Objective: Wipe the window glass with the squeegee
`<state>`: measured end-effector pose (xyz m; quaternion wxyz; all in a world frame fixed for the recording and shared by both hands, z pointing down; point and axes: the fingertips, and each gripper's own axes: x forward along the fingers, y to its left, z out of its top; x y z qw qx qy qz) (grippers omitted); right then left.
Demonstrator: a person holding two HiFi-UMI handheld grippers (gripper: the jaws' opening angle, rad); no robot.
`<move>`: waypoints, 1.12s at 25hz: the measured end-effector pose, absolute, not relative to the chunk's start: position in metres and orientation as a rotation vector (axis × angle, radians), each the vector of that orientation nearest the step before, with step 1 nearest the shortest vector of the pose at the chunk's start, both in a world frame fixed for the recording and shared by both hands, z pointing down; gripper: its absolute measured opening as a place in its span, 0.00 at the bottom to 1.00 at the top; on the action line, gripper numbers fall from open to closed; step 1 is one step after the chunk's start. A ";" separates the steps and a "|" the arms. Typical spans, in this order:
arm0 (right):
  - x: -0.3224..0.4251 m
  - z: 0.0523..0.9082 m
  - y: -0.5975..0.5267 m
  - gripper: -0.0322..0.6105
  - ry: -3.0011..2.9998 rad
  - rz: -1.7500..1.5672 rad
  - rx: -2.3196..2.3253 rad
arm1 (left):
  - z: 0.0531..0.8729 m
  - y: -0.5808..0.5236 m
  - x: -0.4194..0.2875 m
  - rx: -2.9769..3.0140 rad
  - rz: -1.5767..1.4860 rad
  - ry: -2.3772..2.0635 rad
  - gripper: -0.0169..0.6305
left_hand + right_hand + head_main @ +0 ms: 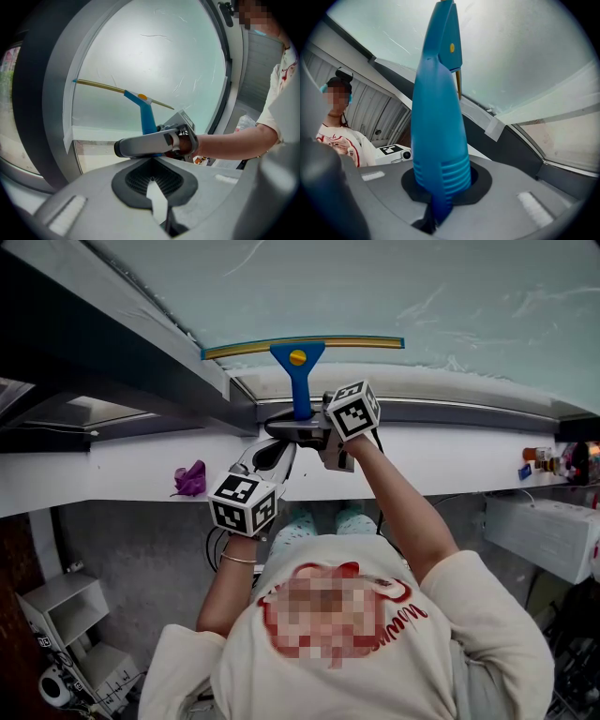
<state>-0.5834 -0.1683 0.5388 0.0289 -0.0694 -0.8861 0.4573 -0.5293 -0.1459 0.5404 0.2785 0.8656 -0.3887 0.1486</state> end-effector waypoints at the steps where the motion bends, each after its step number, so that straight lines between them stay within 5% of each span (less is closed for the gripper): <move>1: -0.584 0.540 -0.168 0.11 -2.732 1.416 -0.214 | 0.542 -0.146 -0.529 2.320 0.400 -1.041 0.03; 28: -0.582 0.587 -0.161 0.11 -2.629 1.541 -0.190 | 0.585 -0.139 -0.527 2.251 0.438 -0.968 0.03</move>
